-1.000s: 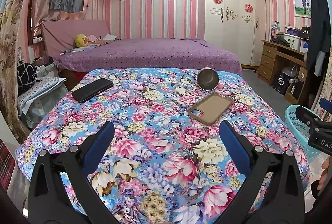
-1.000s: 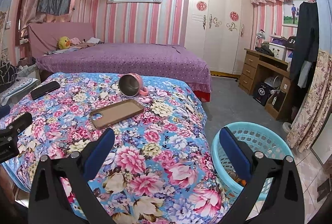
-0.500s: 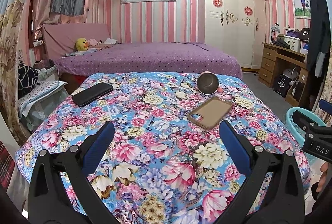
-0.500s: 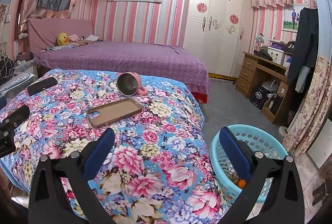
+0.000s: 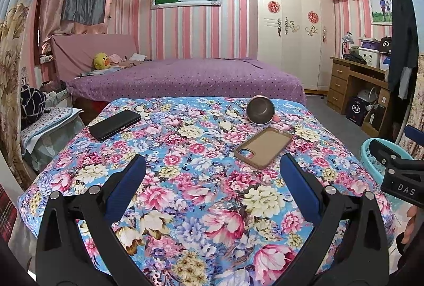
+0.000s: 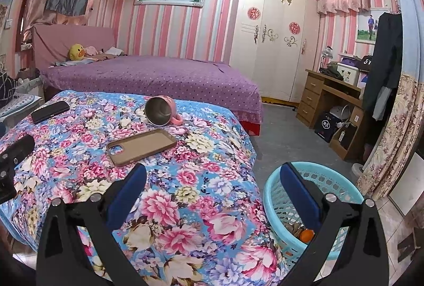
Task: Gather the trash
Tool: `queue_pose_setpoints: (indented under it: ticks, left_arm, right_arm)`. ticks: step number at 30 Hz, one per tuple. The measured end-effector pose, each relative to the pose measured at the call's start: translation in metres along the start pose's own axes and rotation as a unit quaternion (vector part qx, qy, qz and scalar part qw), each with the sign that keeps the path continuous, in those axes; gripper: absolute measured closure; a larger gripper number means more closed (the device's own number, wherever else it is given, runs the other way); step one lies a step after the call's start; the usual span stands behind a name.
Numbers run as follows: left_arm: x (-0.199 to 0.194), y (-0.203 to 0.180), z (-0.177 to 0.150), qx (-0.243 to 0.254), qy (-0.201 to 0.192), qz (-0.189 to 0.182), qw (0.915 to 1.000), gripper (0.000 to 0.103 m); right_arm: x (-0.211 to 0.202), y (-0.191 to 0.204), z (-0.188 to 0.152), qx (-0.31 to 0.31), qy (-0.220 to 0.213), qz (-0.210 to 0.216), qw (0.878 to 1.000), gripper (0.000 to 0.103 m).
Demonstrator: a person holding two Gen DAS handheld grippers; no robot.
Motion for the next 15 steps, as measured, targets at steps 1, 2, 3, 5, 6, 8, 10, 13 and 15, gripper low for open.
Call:
queue_pose_setpoints:
  ticks: [1,2,3,5,6,8,10,13,15]
  left_arm:
    - [-0.0001,-0.0008,0.0003,0.001,-0.001,0.0,1.0,0.005]
    - [-0.0004,-0.0017,0.0005,0.002,-0.001,-0.001,1.0,0.006]
    - [-0.0005,-0.0027,0.0006,0.004,-0.001,-0.001,1.0,0.006]
    - [-0.0005,-0.0035,0.0008,0.005,0.0,-0.002,1.0,0.006]
    - [-0.0003,-0.0039,0.0006,0.006,0.0,-0.002,1.0,0.005]
    - [0.0003,-0.004,0.0008,0.006,0.001,0.0,1.0,0.005]
    - [0.0011,-0.0037,0.0005,0.005,0.002,0.0,1.0,0.005]
    - [0.0023,-0.0046,0.0002,0.005,0.004,0.001,1.0,0.005]
    - [0.0025,-0.0049,0.0004,0.008,0.003,0.003,1.0,0.005]
  right_arm:
    - [0.0,-0.0001,0.0,0.0,0.0,-0.001,1.0,0.005]
    - [-0.0002,-0.0003,0.0003,0.0,-0.001,-0.001,1.0,0.005]
    - [-0.0005,-0.0005,0.0004,0.0,-0.001,-0.002,1.0,0.005]
    - [-0.0005,-0.0004,0.0004,0.0,-0.001,-0.002,1.0,0.005]
    - [-0.0009,-0.0008,0.0007,0.0,-0.001,-0.002,1.0,0.005]
    - [-0.0008,-0.0008,0.0011,0.001,-0.002,-0.001,1.0,0.005]
    - [-0.0006,-0.0009,0.0012,0.001,-0.002,-0.001,1.0,0.005]
    - [-0.0006,-0.0009,0.0013,0.001,-0.002,-0.001,1.0,0.005]
    - [-0.001,-0.0011,0.0018,0.0,-0.003,0.0,1.0,0.005]
Point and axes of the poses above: each gripper's, at about its wrist camera, not at the fingertips, and x roughly the way its jaws point, y to its left, z to its top, the point moved 7 cm from there along x, roughly the way its jaws point, and after that the axes turned 15 degrees about x, right-handed, at the moved point
